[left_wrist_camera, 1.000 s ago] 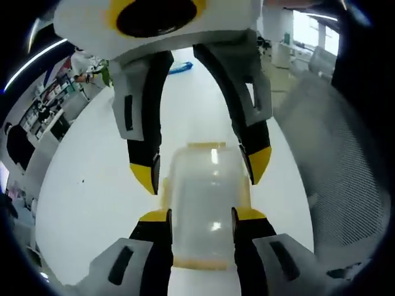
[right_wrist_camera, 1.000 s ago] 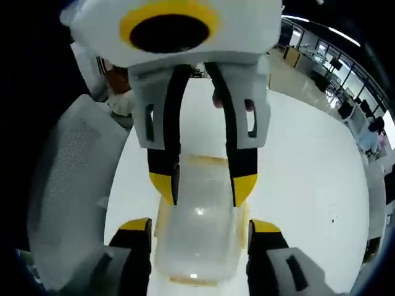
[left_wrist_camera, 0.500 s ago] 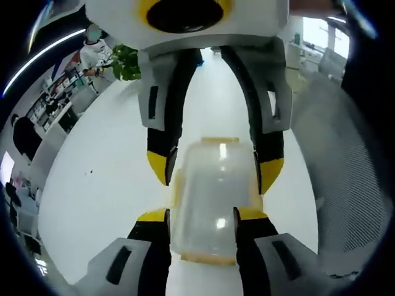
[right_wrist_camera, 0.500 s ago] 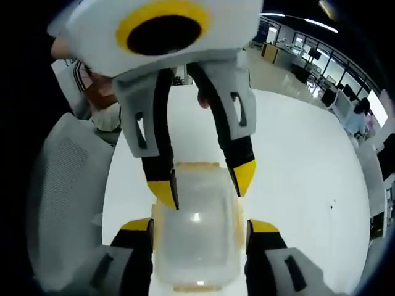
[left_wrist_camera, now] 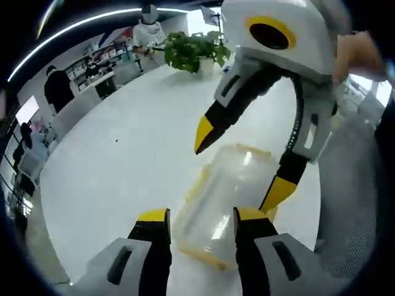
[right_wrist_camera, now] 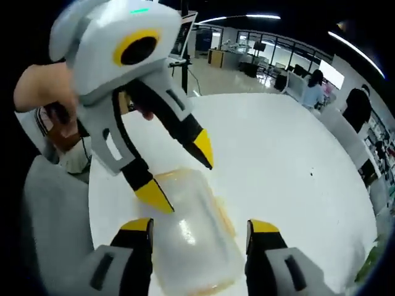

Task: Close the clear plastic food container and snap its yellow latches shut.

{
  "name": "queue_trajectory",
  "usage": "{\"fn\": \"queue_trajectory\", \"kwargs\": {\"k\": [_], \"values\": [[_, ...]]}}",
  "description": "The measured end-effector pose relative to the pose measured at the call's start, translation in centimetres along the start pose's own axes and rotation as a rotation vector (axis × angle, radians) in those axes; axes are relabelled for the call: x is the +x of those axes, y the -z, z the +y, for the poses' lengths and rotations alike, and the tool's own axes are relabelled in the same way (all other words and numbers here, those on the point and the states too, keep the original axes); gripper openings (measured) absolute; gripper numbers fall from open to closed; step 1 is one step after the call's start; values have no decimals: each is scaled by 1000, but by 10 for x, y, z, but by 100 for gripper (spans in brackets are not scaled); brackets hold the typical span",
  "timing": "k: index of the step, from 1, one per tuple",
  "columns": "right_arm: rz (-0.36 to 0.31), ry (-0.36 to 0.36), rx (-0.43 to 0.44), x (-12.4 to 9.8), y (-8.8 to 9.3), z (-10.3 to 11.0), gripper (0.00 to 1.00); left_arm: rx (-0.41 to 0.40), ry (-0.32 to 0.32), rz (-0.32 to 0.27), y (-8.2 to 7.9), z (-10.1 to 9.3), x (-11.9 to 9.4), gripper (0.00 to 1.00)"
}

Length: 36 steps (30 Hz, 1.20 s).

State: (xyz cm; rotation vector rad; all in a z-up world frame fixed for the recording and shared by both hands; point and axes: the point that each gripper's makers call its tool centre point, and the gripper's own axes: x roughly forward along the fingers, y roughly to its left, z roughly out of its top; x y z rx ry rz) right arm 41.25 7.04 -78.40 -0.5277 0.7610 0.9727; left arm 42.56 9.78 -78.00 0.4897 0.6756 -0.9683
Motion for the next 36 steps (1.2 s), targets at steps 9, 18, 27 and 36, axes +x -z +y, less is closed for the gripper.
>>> {"fn": "queue_trajectory", "kwargs": {"k": [9, 18, 27, 36], "values": [[-87, 164, 135, -12, 4, -10, 61, -79, -90, 8, 12, -3, 2, 40], [-119, 240, 231, -15, 12, -6, 60, -102, -208, -6, 12, 3, -3, 39], [-129, 240, 241, -15, 12, -7, 61, -125, -187, -14, 14, 1, -2, 39], [-198, 256, 279, -20, 9, -11, 62, -182, -160, -93, 11, 6, -6, 45]]}}
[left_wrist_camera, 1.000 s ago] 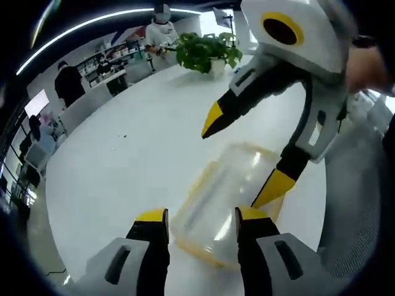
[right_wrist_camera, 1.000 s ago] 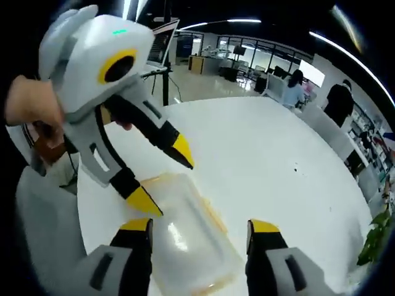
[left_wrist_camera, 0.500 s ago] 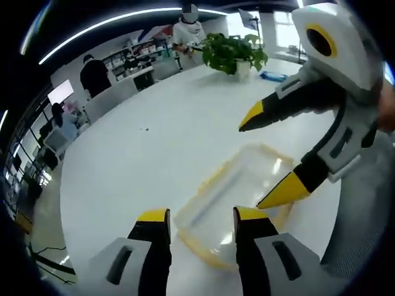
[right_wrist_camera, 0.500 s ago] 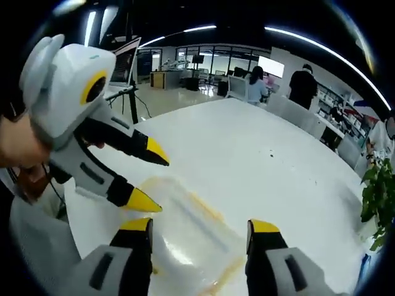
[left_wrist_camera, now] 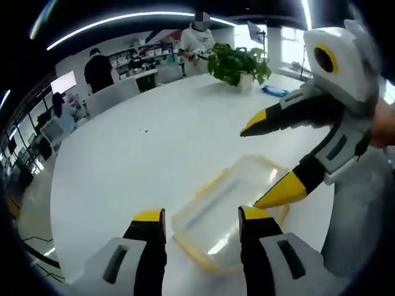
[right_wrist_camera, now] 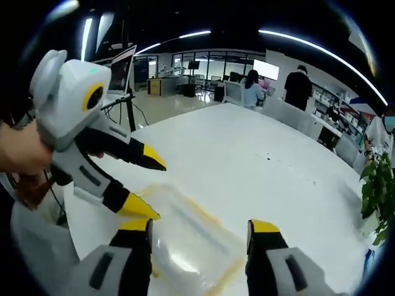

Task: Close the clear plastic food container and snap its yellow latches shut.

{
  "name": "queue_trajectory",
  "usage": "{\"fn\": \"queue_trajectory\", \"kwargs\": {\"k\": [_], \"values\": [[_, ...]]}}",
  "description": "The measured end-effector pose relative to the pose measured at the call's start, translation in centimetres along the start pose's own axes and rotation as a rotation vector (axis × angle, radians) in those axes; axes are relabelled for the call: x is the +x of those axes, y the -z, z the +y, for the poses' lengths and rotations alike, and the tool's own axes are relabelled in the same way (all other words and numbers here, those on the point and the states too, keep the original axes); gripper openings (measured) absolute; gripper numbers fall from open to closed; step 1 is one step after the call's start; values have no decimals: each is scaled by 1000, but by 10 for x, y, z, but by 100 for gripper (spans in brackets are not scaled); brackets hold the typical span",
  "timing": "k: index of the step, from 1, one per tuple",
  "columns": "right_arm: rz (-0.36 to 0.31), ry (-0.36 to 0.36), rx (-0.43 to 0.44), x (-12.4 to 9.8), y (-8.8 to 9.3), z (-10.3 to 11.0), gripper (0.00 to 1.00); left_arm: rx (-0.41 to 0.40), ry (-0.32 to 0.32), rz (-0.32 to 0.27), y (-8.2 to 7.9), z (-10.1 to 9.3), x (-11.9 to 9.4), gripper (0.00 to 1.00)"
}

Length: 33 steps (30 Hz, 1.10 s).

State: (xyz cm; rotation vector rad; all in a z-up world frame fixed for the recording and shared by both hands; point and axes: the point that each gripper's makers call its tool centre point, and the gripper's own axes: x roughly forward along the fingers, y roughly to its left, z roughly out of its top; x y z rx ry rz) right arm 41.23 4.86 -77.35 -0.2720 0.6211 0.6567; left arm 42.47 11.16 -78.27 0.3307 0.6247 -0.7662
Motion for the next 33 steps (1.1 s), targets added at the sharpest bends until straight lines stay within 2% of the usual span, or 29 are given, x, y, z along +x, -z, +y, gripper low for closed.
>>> {"fn": "queue_trajectory", "kwargs": {"k": [3, 5, 6, 7, 11, 14, 15, 17, 23, 26, 28, 33], "values": [[-15, -7, 54, -1, 3, -1, 63, -46, 6, -26, -2, 4, -3, 44], [-41, -35, 118, -1, 5, 1, 64, -93, 13, -45, -2, 5, -4, 44], [-48, -26, 168, -2, 6, -1, 65, -156, 39, -67, -3, 3, -4, 45], [-55, -17, 187, -3, 7, -4, 66, -193, 46, -71, -2, 3, -4, 46], [-99, -17, 369, -6, 11, -12, 69, -367, 69, -126, -1, 6, -5, 47], [-121, -15, 465, -10, 15, -17, 71, -456, 42, -133, 3, 14, -8, 48], [-114, -6, 426, -9, 18, -20, 71, -463, 14, -131, 6, 19, -6, 47], [-91, 7, 396, -9, 24, -21, 71, -462, 21, -127, 8, 18, -6, 47], [-91, 6, 414, -9, 28, -22, 70, -470, 34, -142, 2, 15, -6, 56], [-73, 0, 428, -7, 34, -19, 70, -513, 53, -146, 3, 9, -4, 60], [-59, -4, 433, -6, 38, -16, 71, -551, 53, -147, 5, 7, -4, 61], [-4, 1, 474, -1, 47, -10, 71, -564, 57, -120, 16, 0, 4, 59]]}}
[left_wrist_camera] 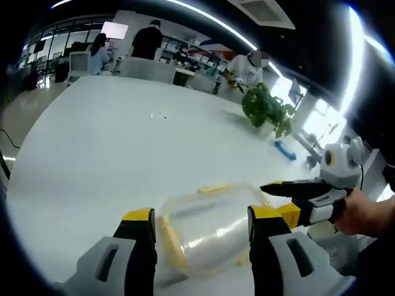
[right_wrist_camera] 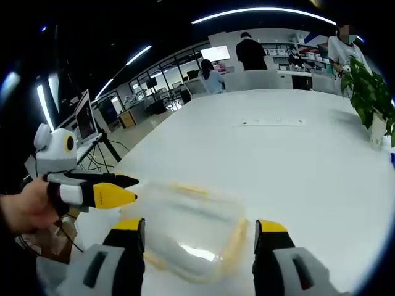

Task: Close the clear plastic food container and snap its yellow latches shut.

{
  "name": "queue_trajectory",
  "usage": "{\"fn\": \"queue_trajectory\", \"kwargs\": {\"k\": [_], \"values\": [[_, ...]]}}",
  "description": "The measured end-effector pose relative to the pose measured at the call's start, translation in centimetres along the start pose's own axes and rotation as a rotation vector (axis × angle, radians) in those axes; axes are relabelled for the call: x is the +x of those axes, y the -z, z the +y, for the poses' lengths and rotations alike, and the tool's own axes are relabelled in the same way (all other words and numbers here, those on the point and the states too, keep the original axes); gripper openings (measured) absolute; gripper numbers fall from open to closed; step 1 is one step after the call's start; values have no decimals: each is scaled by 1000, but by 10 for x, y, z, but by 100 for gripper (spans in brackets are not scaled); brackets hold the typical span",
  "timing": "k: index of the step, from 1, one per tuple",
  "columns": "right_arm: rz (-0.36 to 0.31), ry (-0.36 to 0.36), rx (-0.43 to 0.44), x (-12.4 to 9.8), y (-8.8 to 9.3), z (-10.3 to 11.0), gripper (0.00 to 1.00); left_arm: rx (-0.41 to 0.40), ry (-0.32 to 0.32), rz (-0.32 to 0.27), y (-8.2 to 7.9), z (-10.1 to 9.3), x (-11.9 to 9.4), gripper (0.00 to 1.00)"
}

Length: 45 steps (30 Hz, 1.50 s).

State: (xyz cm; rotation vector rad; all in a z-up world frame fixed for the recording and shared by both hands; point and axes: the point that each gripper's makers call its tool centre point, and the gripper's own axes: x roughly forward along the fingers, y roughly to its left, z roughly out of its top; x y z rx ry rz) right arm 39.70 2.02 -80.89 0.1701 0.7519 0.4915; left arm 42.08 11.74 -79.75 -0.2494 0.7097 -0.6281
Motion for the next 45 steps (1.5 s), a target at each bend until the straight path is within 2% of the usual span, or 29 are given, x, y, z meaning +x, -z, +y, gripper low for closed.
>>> {"fn": "queue_trajectory", "kwargs": {"k": [3, 8, 9, 10, 13, 15, 16, 18, 24, 25, 26, 27, 29, 33, 45], "values": [[49, 17, -19, 5, 8, 1, 69, -15, 6, 7, 5, -3, 4, 64], [74, 25, -40, 11, 15, 4, 70, -11, 0, 48, 16, -7, 11, 74], [81, 32, -70, 11, 17, 2, 69, -7, -14, 61, 20, -5, 12, 74], [82, 27, -80, 11, 20, 3, 69, -25, -34, 62, 22, -3, 12, 74], [56, 1, -10, 12, 21, 7, 68, 3, -49, 59, 24, 4, 13, 68], [42, 4, -28, 11, 20, 6, 68, 23, -66, 69, 29, 9, 14, 63], [26, 7, -37, 11, 19, 4, 68, -2, -51, 49, 28, 8, 15, 63], [20, -6, -26, 13, 20, 5, 68, -54, -44, 71, 32, 10, 15, 62], [10, -19, -25, 13, 20, 7, 65, -82, -22, 60, 34, 9, 17, 61], [71, -56, 88, 9, 36, 16, 64, -79, -20, 58, 34, 9, 17, 61], [23, -35, 12, 12, 33, 7, 64, -93, -19, 57, 34, 10, 17, 61], [23, -38, 8, 12, 35, 5, 63, -95, -19, 58, 34, 9, 18, 60], [28, -37, 1, 14, 33, 4, 63, -141, -27, 69, 36, 7, 17, 59], [34, -28, 9, 16, 30, 3, 63, -147, -45, 67, 36, 8, 20, 57], [28, -25, 3, 19, 20, 4, 63, -144, -44, 62, 34, 8, 21, 58]]}}
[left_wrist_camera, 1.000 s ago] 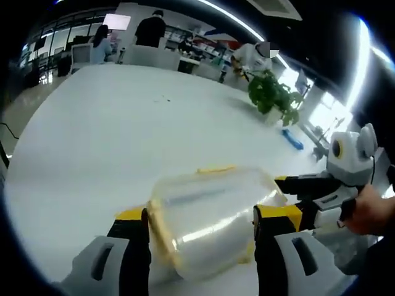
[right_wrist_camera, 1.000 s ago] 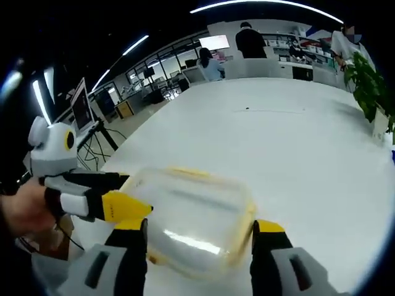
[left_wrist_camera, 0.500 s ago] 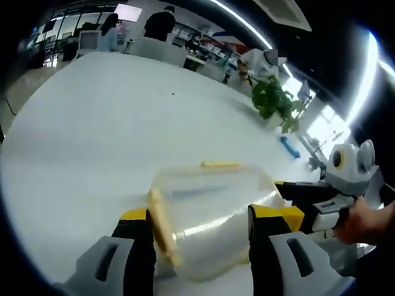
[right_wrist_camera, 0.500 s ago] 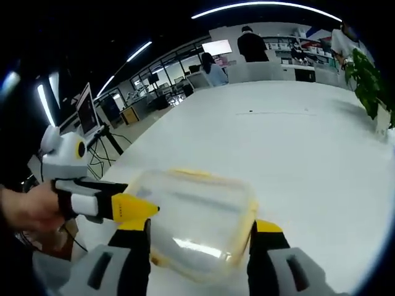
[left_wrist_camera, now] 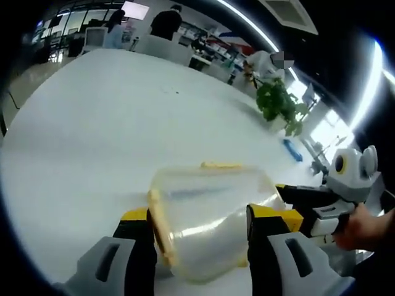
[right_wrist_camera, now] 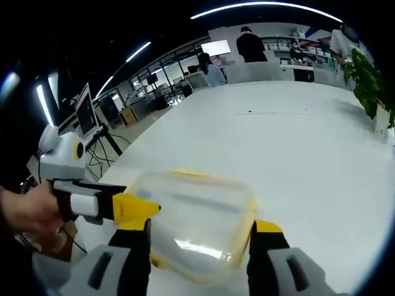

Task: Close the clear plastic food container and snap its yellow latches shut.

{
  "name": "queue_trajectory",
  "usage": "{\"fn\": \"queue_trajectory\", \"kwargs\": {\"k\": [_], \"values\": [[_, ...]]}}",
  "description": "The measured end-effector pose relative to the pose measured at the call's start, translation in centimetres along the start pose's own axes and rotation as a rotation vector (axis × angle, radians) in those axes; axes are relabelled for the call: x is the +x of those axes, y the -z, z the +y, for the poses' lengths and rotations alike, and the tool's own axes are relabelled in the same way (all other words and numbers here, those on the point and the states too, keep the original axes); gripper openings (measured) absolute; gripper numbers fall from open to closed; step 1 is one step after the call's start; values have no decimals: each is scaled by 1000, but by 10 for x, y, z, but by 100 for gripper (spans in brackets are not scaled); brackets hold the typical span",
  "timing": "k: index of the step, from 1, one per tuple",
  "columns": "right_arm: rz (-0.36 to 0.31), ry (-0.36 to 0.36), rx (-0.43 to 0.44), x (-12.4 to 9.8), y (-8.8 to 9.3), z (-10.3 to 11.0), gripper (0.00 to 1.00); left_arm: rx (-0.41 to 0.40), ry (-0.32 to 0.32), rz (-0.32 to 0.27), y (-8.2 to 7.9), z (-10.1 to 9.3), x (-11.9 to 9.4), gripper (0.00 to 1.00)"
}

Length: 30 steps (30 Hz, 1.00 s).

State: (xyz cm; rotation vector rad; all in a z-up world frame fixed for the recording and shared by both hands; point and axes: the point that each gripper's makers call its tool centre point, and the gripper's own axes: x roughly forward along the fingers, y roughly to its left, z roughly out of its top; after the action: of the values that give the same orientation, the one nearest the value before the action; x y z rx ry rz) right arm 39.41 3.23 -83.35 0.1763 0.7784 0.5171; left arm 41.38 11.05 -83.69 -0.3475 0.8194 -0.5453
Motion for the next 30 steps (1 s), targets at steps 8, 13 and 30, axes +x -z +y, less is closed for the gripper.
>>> {"fn": "queue_trajectory", "kwargs": {"k": [8, 13, 30], "values": [[-1, -4, -10, 9, -12, -2, 63, 3, 1, 2, -10, 5, 4, 58], [-6, -5, -14, 17, -20, -1, 63, 3, -2, 2, -19, 12, 6, 58], [-22, -21, -39, 59, -60, 0, 63, -17, -34, -5, -60, 47, 20, 59]]}}
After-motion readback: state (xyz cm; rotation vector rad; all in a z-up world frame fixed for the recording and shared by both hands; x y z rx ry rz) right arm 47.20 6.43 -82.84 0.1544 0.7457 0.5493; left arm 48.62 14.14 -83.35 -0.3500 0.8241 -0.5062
